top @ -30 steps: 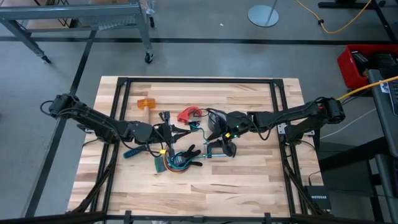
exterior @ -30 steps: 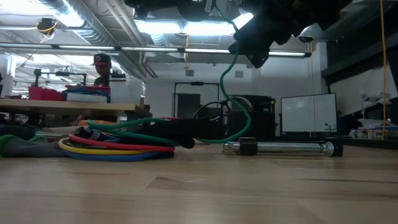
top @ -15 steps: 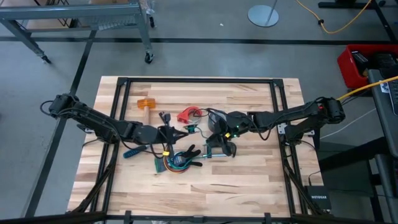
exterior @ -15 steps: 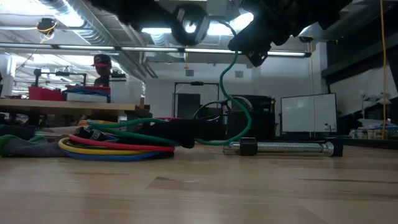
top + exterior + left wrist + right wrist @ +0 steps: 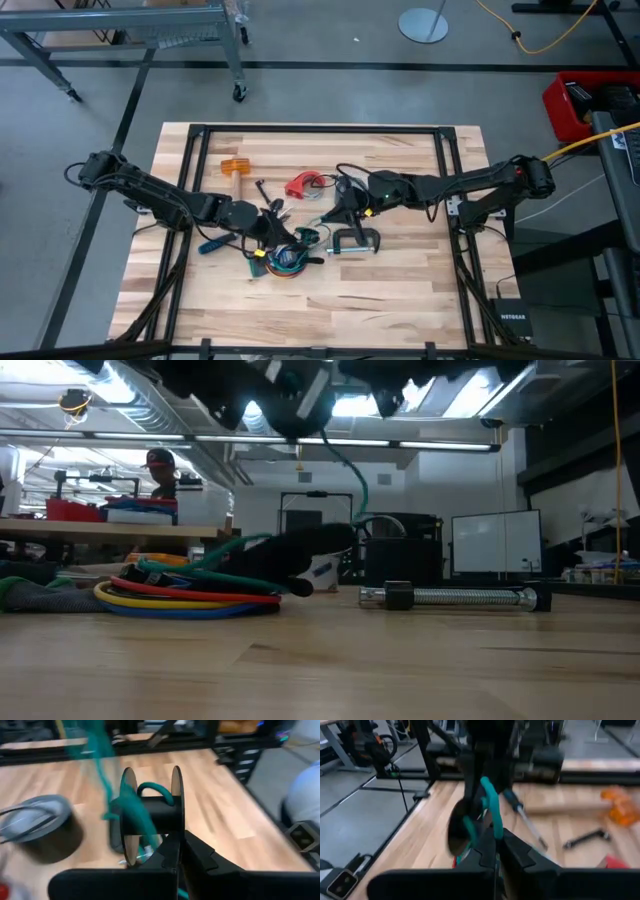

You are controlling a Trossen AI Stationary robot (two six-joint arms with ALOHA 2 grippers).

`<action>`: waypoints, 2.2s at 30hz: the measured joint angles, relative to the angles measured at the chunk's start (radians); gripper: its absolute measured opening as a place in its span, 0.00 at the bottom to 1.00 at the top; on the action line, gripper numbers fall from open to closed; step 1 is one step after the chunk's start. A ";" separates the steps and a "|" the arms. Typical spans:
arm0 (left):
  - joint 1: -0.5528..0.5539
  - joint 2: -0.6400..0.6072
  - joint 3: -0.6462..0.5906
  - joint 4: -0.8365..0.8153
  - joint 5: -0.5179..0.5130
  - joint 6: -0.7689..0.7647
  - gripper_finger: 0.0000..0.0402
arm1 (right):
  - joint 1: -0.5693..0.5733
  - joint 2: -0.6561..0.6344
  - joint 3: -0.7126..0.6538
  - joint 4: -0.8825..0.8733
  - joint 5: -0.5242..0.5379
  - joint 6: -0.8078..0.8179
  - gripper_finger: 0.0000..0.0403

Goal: Coil cords
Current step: Uncoil the blue wire from the spool

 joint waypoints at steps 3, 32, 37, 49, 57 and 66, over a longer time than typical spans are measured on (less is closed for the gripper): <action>0.000 0.000 0.000 0.031 0.072 0.001 0.00 | 0.000 0.000 0.038 -0.001 0.000 -0.018 0.02; -0.041 -0.004 0.000 0.400 -0.422 0.250 0.00 | 0.003 0.000 0.071 -0.623 0.147 0.003 0.02; -0.042 -0.018 0.000 0.265 -0.447 0.236 0.00 | 0.003 0.000 0.070 -0.693 0.147 0.010 0.02; -0.040 -0.128 0.000 -0.319 -0.500 -0.085 0.00 | 0.003 0.000 0.070 -0.792 0.191 0.032 0.03; -0.040 -0.158 0.000 -0.615 -0.405 -0.375 0.00 | 0.002 0.000 0.070 -0.824 0.227 0.031 0.03; -0.040 -0.158 0.000 -0.776 -0.383 -0.499 0.00 | 0.002 0.000 0.070 -0.800 0.228 0.051 0.13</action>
